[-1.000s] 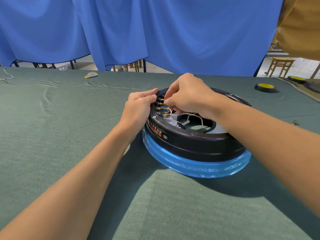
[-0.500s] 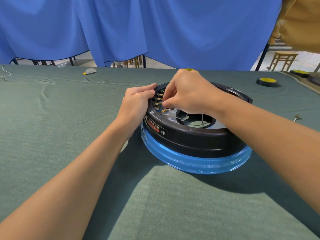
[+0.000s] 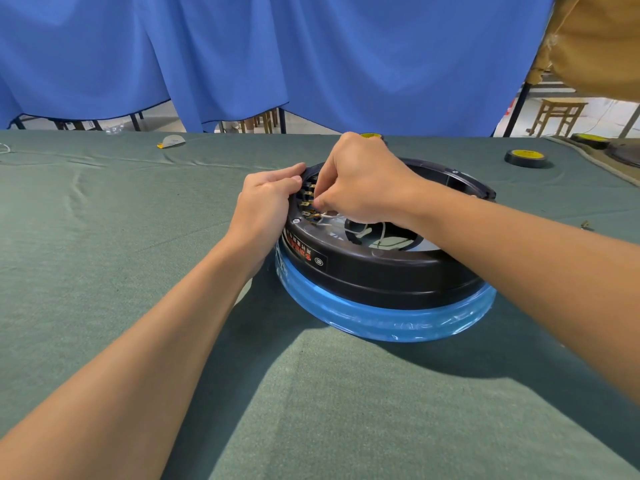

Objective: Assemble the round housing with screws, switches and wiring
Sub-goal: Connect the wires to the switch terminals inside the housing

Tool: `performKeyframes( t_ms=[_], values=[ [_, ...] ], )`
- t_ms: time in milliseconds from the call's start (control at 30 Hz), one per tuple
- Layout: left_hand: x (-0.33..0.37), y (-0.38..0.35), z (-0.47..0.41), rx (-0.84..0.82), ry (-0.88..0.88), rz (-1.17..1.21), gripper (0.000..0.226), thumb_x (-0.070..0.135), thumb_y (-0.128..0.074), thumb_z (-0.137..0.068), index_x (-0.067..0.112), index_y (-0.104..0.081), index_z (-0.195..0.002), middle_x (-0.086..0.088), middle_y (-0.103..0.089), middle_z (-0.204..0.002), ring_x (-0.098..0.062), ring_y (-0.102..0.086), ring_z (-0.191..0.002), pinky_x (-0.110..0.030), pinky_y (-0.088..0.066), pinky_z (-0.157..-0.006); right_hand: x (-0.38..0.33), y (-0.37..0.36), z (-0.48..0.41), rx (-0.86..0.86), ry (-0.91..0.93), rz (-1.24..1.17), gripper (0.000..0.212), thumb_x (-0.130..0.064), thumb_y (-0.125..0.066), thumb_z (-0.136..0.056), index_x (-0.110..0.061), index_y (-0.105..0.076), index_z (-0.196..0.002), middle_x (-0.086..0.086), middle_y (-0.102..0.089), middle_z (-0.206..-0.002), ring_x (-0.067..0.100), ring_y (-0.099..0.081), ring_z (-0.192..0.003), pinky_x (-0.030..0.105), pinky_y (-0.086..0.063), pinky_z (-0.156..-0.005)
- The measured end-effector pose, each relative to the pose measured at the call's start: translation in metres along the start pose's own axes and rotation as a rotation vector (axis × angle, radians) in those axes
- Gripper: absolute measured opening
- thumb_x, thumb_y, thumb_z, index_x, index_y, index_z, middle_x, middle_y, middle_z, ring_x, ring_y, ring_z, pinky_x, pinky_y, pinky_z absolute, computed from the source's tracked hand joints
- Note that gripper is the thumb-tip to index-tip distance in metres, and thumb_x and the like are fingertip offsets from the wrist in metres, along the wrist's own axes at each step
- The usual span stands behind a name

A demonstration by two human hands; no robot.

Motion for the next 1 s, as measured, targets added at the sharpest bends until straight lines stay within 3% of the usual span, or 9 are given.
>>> performKeyframes(
  t_ms=[300, 367, 433, 500, 633, 733, 833, 1000],
  values=[
    [-0.004, 0.000, -0.002, -0.012, -0.014, -0.032, 0.032, 0.009, -0.050, -0.095, 0.011, -0.066, -0.123, -0.006, -0.068, -0.121, -0.021, -0.062, -0.114, -0.038, -0.043, -0.106, 0.003, -0.001, 0.001, -0.033, -0.105, -0.134, 0.008, -0.014, -0.074, -0.082, -0.012, -0.079, -0.089, 0.001, -0.070, -0.084, 0.016, -0.062, -0.091, 0.030, -0.054, -0.077],
    [-0.003, 0.004, 0.003, 0.101, -0.063, -0.088, 0.023, 0.016, -0.053, -0.092, 0.010, -0.075, -0.093, 0.002, -0.071, -0.092, -0.012, -0.063, -0.087, -0.029, -0.048, -0.086, 0.004, -0.001, 0.001, -0.043, -0.104, -0.136, 0.008, -0.015, -0.075, -0.083, -0.012, -0.079, -0.089, 0.001, -0.070, -0.085, 0.015, -0.061, -0.091, 0.028, -0.052, -0.076],
    [-0.003, 0.010, 0.014, 0.322, -0.094, -0.188, 0.039, 0.026, -0.053, -0.087, 0.006, -0.056, -0.054, 0.008, -0.048, -0.051, -0.012, -0.042, -0.054, -0.031, -0.034, -0.057, 0.005, -0.001, 0.001, -0.047, -0.096, -0.130, 0.008, -0.015, -0.075, -0.083, -0.012, -0.079, -0.089, 0.002, -0.070, -0.086, 0.015, -0.061, -0.089, 0.027, -0.051, -0.074],
    [-0.001, 0.011, 0.027, 0.450, -0.092, -0.258, 0.047, 0.036, -0.048, -0.080, 0.011, -0.042, -0.040, 0.009, -0.030, -0.037, -0.015, -0.030, -0.046, -0.036, -0.027, -0.050, 0.005, -0.001, 0.001, -0.050, -0.088, -0.126, 0.008, -0.015, -0.074, -0.083, -0.013, -0.078, -0.090, 0.002, -0.070, -0.085, 0.014, -0.062, -0.086, 0.026, -0.052, -0.071],
    [-0.002, 0.007, 0.030, 0.432, -0.076, -0.223, 0.043, 0.039, -0.050, -0.073, 0.013, -0.039, -0.041, 0.009, -0.026, -0.039, -0.019, -0.026, -0.048, -0.034, -0.027, -0.052, 0.005, 0.000, 0.001, -0.050, -0.077, -0.116, 0.009, -0.014, -0.073, -0.084, -0.012, -0.078, -0.091, 0.002, -0.069, -0.086, 0.014, -0.063, -0.084, 0.026, -0.051, -0.070],
    [-0.006, 0.006, 0.027, 0.363, -0.095, -0.145, 0.043, 0.039, -0.057, -0.071, 0.003, -0.048, -0.049, -0.001, -0.038, -0.048, -0.019, -0.033, -0.051, -0.034, -0.034, -0.057, 0.006, 0.001, 0.000, -0.044, -0.079, -0.108, 0.008, -0.014, -0.073, -0.084, -0.012, -0.078, -0.090, 0.004, -0.070, -0.087, 0.014, -0.063, -0.084, 0.026, -0.052, -0.070],
    [-0.008, 0.006, 0.025, 0.325, -0.126, -0.063, 0.042, 0.033, -0.061, -0.077, 0.011, -0.056, -0.043, 0.002, -0.047, -0.044, -0.015, -0.039, -0.047, -0.025, -0.035, -0.049, 0.007, 0.000, -0.001, -0.045, -0.079, -0.103, 0.008, -0.013, -0.073, -0.083, -0.012, -0.078, -0.089, 0.006, -0.070, -0.090, 0.014, -0.063, -0.084, 0.026, -0.053, -0.069],
    [-0.008, 0.005, 0.024, 0.331, -0.189, -0.044, 0.048, 0.028, -0.061, -0.084, -0.015, -0.055, -0.063, -0.010, -0.048, -0.055, -0.017, -0.039, -0.054, -0.032, -0.033, -0.055, 0.008, -0.001, -0.002, -0.033, -0.080, -0.103, 0.007, -0.015, -0.074, -0.083, -0.013, -0.077, -0.088, 0.007, -0.069, -0.092, 0.016, -0.064, -0.082, 0.026, -0.052, -0.066]
  ],
)
Point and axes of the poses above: each hand's wrist, its own z-axis away from the middle knuckle, its own y-axis out of the back of the hand, x = y × z, the point moved 4 cm from there along -z, towards the middle knuckle
